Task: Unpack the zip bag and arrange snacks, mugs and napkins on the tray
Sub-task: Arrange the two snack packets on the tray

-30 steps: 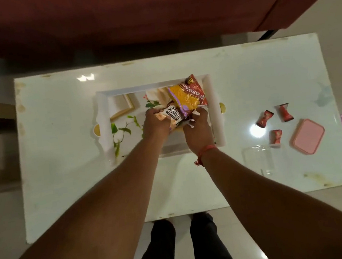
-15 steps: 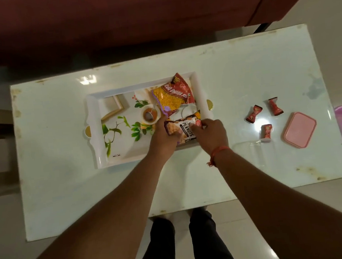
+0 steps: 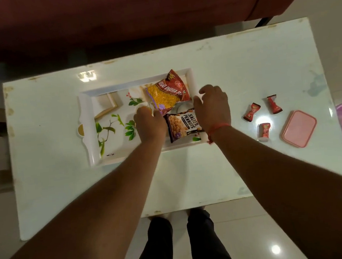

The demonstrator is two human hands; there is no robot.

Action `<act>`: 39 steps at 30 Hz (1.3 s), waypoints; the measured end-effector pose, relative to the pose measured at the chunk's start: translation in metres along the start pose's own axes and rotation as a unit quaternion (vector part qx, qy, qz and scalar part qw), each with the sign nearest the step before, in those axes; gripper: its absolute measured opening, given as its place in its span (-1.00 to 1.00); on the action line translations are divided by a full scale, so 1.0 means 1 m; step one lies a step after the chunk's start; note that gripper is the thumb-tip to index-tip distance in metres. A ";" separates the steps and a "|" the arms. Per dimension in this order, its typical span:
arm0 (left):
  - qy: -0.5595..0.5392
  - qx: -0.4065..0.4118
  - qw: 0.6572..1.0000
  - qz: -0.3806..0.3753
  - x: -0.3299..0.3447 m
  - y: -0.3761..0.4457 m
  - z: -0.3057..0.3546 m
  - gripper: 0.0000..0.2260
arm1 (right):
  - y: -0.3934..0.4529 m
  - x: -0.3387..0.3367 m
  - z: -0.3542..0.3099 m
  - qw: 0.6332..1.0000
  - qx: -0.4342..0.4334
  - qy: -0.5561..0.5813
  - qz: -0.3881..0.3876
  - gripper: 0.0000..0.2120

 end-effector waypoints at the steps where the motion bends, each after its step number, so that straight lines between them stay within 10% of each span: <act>1: -0.009 -0.023 1.000 -0.008 0.002 0.010 0.001 -0.70 | 0.014 0.006 -0.011 1.000 -0.024 -0.005 -0.013 -0.70; 11: 0.004 -0.039 0.997 -0.072 0.021 0.065 0.017 -0.69 | 0.093 0.065 -0.043 0.983 -0.005 -0.059 -0.172 -0.79; 29: -0.101 0.000 0.991 -0.089 0.048 0.061 0.040 -0.95 | 0.103 0.017 0.010 0.993 0.052 0.074 -0.077 -0.81; 39: -0.051 0.081 0.981 -0.170 0.069 0.048 0.036 -0.43 | 0.069 0.026 0.040 0.977 0.094 0.164 -0.097 -0.75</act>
Point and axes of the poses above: each hand's wrist, its own y-axis towards the middle knuckle, its own x-axis out of the palm, z = x × y, the point moved 10 cm from there along y, towards the middle knuckle, and after that the axes turned 3 degrees about -x, right-handed, at the moved point
